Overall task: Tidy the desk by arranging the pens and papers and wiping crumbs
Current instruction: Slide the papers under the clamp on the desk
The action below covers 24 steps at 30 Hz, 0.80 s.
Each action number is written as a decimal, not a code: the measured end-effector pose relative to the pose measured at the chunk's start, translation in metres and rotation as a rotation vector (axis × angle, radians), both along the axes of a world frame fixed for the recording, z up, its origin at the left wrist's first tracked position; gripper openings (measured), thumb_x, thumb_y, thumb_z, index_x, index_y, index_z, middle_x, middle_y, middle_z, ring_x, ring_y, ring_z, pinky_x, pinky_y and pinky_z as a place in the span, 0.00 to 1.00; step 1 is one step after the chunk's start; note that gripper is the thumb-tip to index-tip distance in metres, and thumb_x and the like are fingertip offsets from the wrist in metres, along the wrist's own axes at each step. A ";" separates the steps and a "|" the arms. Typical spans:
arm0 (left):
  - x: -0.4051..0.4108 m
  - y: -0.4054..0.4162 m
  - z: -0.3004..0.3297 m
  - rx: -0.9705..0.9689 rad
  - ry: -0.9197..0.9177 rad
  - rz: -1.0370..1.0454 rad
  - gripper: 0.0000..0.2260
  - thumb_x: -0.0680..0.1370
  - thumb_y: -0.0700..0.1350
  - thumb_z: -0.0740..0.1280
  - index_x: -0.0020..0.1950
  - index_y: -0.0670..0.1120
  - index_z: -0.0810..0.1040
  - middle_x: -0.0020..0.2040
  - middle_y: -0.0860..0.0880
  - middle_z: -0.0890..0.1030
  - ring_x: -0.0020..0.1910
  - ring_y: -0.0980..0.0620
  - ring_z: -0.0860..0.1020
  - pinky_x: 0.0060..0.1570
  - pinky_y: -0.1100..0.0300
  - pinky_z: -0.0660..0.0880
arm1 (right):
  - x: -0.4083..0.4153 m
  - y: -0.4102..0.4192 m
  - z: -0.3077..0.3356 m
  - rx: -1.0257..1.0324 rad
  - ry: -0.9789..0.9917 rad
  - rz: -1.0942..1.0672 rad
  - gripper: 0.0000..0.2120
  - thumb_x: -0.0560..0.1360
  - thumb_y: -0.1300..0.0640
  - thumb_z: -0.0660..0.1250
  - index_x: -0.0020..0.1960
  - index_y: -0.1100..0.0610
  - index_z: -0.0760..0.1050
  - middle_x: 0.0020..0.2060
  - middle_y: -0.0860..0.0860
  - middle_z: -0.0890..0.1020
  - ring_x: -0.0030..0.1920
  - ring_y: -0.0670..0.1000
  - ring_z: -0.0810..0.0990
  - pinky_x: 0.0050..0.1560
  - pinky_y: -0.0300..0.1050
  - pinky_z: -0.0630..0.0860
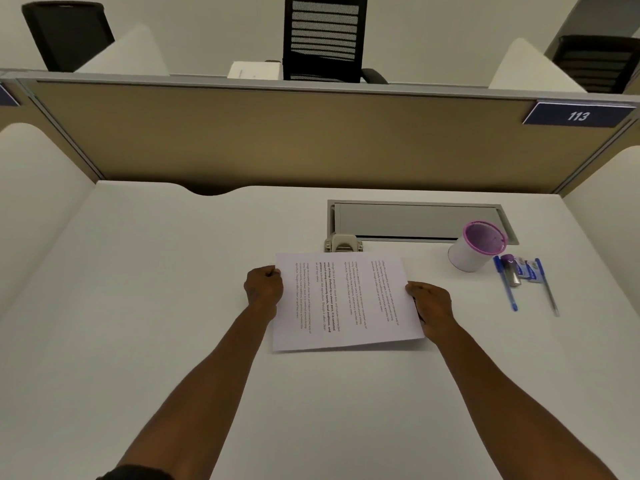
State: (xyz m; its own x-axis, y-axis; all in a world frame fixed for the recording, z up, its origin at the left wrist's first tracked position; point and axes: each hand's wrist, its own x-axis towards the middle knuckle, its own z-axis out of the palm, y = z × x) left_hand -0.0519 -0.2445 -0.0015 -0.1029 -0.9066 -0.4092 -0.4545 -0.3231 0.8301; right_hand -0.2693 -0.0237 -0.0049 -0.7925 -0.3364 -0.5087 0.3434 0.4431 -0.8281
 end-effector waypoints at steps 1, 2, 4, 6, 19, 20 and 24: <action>-0.002 0.000 -0.001 -0.006 -0.006 -0.005 0.09 0.80 0.40 0.64 0.52 0.47 0.84 0.46 0.46 0.80 0.46 0.46 0.76 0.49 0.58 0.73 | 0.000 -0.001 0.001 0.001 -0.004 0.002 0.04 0.75 0.58 0.69 0.41 0.55 0.80 0.46 0.57 0.84 0.47 0.62 0.83 0.52 0.60 0.80; -0.003 -0.001 -0.001 -0.011 -0.017 -0.006 0.09 0.80 0.40 0.63 0.53 0.46 0.84 0.45 0.47 0.79 0.46 0.46 0.76 0.48 0.59 0.72 | -0.001 -0.001 0.002 0.001 -0.005 0.003 0.05 0.75 0.58 0.69 0.40 0.56 0.79 0.46 0.58 0.84 0.46 0.63 0.83 0.50 0.58 0.80; -0.004 0.000 -0.001 -0.015 -0.031 -0.007 0.09 0.80 0.40 0.63 0.53 0.44 0.84 0.46 0.48 0.78 0.46 0.47 0.75 0.48 0.59 0.71 | -0.001 -0.001 0.002 0.004 0.000 0.006 0.06 0.76 0.58 0.68 0.40 0.56 0.78 0.46 0.59 0.84 0.46 0.62 0.83 0.47 0.55 0.80; -0.005 0.000 -0.002 -0.013 -0.034 -0.008 0.08 0.80 0.39 0.63 0.46 0.47 0.81 0.44 0.47 0.78 0.45 0.46 0.75 0.47 0.59 0.71 | -0.001 0.000 0.000 -0.001 0.011 0.009 0.06 0.76 0.59 0.68 0.40 0.56 0.78 0.45 0.58 0.84 0.46 0.62 0.83 0.47 0.54 0.80; -0.008 0.002 -0.009 -0.088 -0.061 0.026 0.14 0.79 0.38 0.66 0.65 0.41 0.79 0.64 0.42 0.79 0.63 0.43 0.78 0.67 0.52 0.72 | -0.001 0.002 -0.008 0.013 0.040 0.011 0.05 0.75 0.58 0.69 0.40 0.57 0.80 0.43 0.56 0.84 0.45 0.61 0.83 0.52 0.60 0.80; -0.008 0.002 -0.010 -0.087 -0.060 0.021 0.14 0.79 0.38 0.66 0.65 0.41 0.79 0.64 0.42 0.79 0.63 0.43 0.78 0.67 0.52 0.72 | -0.001 0.002 -0.008 0.014 0.037 0.007 0.05 0.75 0.59 0.69 0.40 0.57 0.80 0.44 0.56 0.84 0.45 0.60 0.83 0.52 0.60 0.81; -0.010 -0.002 -0.010 -0.085 -0.077 0.011 0.14 0.79 0.38 0.66 0.64 0.41 0.79 0.64 0.42 0.79 0.63 0.43 0.77 0.68 0.54 0.72 | -0.002 0.003 -0.010 0.019 0.032 0.001 0.04 0.74 0.58 0.69 0.41 0.56 0.81 0.44 0.56 0.85 0.46 0.60 0.84 0.52 0.59 0.81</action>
